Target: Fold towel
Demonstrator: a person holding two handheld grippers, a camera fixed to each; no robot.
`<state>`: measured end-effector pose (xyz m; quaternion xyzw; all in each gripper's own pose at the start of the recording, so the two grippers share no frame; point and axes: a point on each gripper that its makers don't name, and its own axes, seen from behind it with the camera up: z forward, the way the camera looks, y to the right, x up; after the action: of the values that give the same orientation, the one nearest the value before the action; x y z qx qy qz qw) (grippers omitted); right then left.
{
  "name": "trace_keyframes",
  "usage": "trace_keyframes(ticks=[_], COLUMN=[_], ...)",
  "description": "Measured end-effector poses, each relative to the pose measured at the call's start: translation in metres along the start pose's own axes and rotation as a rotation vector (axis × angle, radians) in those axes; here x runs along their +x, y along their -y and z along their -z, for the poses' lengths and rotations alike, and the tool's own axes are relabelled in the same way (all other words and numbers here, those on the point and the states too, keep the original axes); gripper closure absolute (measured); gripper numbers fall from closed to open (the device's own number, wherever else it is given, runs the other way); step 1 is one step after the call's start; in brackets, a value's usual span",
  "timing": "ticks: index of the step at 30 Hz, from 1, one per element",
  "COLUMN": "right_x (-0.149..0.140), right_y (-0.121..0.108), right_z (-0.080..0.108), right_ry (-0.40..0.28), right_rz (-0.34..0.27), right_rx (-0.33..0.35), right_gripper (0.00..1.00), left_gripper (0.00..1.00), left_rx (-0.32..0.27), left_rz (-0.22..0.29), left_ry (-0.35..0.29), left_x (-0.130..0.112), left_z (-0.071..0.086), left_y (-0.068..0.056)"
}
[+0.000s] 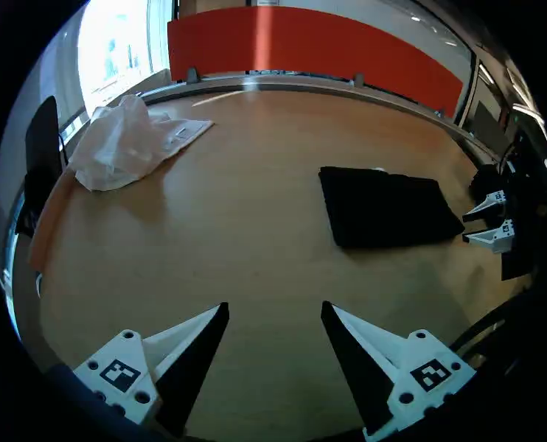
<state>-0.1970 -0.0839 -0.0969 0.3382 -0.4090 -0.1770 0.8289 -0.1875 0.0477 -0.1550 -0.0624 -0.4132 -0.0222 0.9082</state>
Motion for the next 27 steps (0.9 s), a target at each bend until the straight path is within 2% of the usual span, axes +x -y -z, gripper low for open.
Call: trace_keyframes(ticks=[12,18,22,26,27], right_x=[-0.006,-0.01,-0.01,-0.01,-0.009], right_y=[-0.001,-0.003,-0.003,-0.003,-0.003], right_z=[-0.006,-0.008,-0.01,-0.012,-0.012], right_ry=[0.025,0.038,0.038,0.034,0.028], right_rz=[0.001,0.003,0.007,0.011,0.011], right_rx=[0.033,0.045,0.052,0.055,0.056], right_gripper=[0.67,0.68,0.79,0.95,0.96], left_gripper=[0.07,0.07,0.07,0.07,0.07], left_rx=[0.014,0.018,0.02,0.021,0.021], left_rz=[0.019,0.025,0.026,0.025,0.025], left_ry=[0.002,0.0,0.002,0.006,0.006], left_x=[-0.009,-0.01,-0.012,-0.014,-0.014], left_z=[0.008,0.009,0.008,0.008,0.008], left_y=[0.005,0.006,0.006,0.005,0.005])
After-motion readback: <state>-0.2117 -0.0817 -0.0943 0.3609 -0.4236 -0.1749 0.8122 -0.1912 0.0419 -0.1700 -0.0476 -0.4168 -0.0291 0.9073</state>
